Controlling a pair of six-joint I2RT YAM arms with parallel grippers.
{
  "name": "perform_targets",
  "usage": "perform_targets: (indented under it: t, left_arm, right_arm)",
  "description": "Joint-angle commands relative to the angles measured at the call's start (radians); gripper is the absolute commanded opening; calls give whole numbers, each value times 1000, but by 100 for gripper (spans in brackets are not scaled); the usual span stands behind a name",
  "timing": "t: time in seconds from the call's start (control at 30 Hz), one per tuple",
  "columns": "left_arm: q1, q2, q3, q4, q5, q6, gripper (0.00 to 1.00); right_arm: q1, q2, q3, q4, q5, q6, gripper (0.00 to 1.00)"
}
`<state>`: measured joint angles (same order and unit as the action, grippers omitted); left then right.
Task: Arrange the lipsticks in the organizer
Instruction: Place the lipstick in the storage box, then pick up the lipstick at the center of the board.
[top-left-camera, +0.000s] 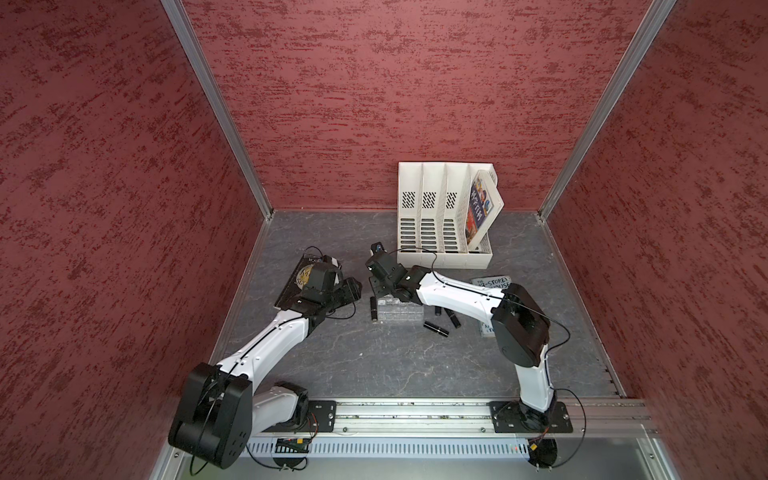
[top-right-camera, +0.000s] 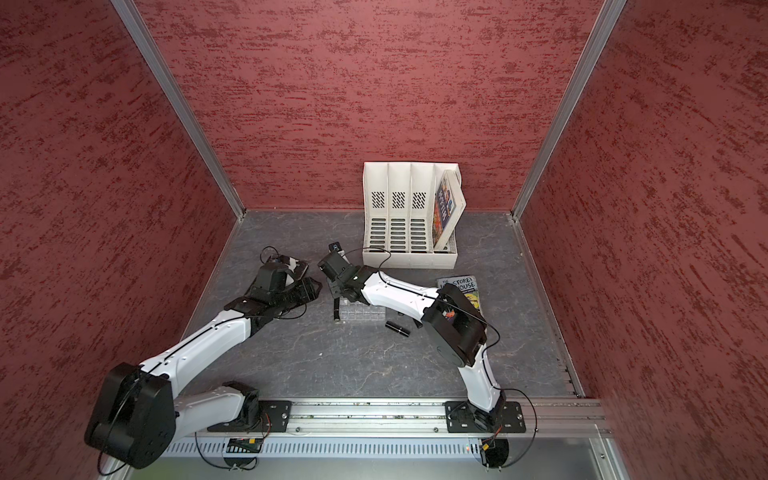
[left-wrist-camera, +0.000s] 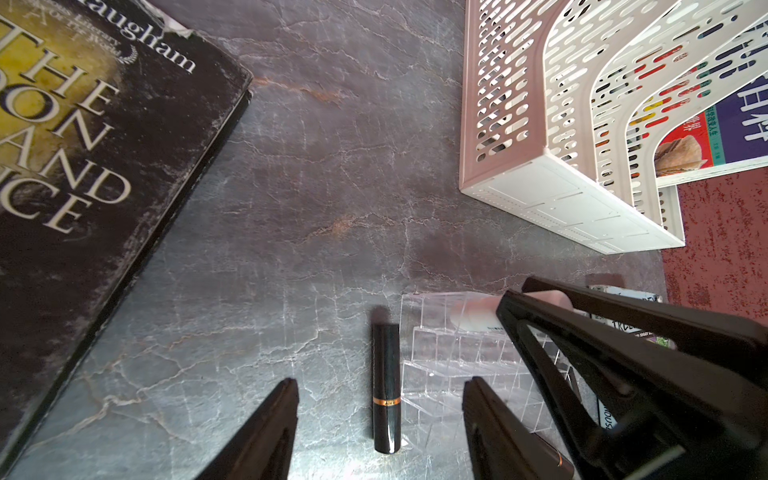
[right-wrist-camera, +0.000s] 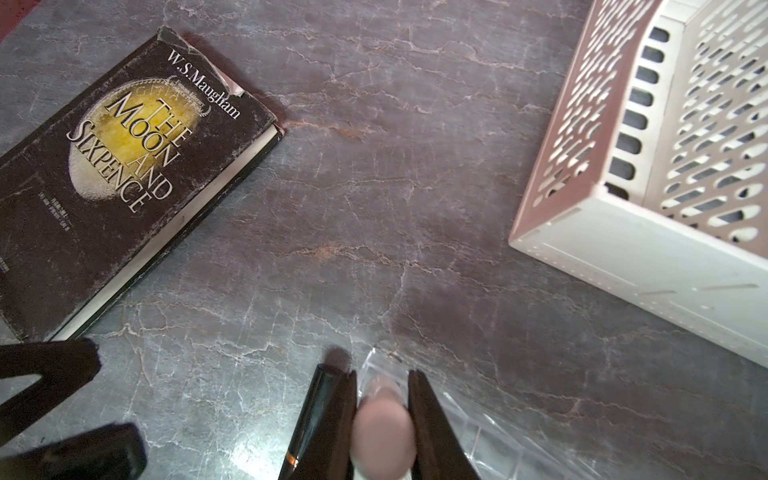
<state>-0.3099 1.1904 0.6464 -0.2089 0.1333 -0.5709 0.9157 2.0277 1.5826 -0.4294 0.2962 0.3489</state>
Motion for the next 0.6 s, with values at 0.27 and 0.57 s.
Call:
perform_targets:
  t: [0.27,0.57]
  left_arm:
    - [-115,-13,36,-122,-145,58,65]
    - [-252,44,-2,-133,-187,-28,64]
  right_arm:
    - [0,-83,-32,-12,6,39,47]
    - [-146,-447,-299,-190,-175,133,46]
